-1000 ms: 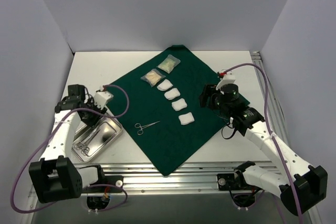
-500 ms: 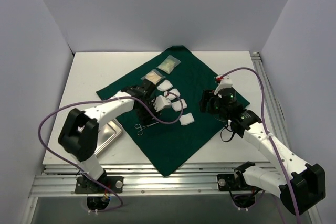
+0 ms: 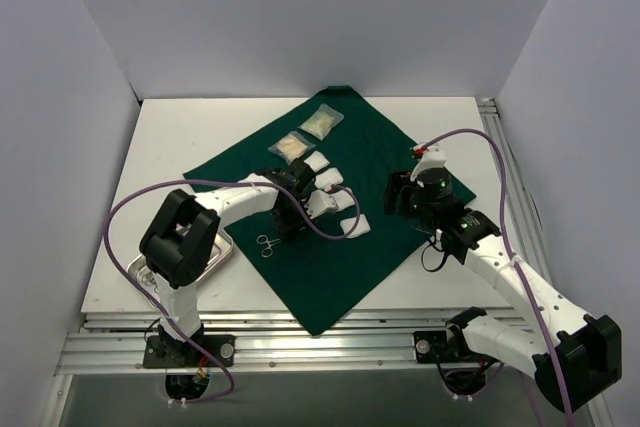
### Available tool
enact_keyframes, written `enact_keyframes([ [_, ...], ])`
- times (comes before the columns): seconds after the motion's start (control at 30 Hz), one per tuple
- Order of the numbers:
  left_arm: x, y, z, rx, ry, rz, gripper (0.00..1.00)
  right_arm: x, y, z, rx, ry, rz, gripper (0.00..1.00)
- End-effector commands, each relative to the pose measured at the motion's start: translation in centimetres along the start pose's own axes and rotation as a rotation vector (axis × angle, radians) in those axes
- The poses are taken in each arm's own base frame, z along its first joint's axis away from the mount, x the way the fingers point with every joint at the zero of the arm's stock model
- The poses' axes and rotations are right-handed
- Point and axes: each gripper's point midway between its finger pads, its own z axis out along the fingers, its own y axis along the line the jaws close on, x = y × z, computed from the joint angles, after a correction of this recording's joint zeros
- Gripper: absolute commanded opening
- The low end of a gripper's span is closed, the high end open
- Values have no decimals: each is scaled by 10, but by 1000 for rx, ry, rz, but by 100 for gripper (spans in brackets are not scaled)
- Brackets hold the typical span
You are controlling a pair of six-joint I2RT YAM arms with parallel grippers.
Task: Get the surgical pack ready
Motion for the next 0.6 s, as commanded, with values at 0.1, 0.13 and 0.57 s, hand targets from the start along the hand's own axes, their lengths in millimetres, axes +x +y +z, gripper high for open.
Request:
enact_keyframes([
  [0.1,-12,10,8,-58,-14,10,41,-1,-6,2,25,-10,-11,64],
  [0.13,-10,13,9,-74,-4,10,39,0,-7,2,26,-9,-11,64],
  [0.57,9,9,2,-92,88,-21,29,-3,-8,0,33,-19,-9,64],
])
